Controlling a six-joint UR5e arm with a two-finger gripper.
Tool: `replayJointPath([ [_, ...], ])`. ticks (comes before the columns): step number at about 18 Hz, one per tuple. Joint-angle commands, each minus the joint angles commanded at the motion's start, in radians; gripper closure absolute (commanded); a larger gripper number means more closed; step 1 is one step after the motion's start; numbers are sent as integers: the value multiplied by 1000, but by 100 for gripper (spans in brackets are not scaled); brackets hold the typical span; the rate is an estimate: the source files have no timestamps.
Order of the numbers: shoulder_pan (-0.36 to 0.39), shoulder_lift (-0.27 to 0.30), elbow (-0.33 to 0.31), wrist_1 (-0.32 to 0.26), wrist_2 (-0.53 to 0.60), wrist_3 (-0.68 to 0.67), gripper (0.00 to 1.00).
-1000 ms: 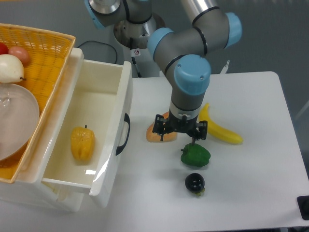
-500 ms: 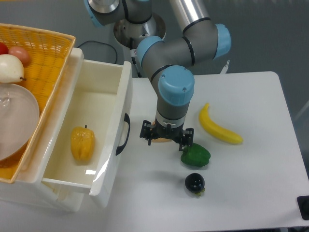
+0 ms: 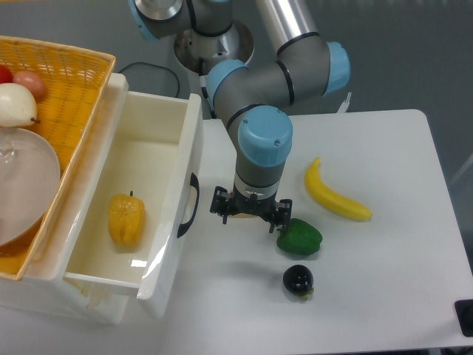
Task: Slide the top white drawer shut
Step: 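Lower the gripper against the drawer front beside its black handle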
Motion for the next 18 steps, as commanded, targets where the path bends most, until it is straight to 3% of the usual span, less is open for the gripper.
replayJointPath([
  [18, -28, -6, -2, -2, -2, 2, 0],
])
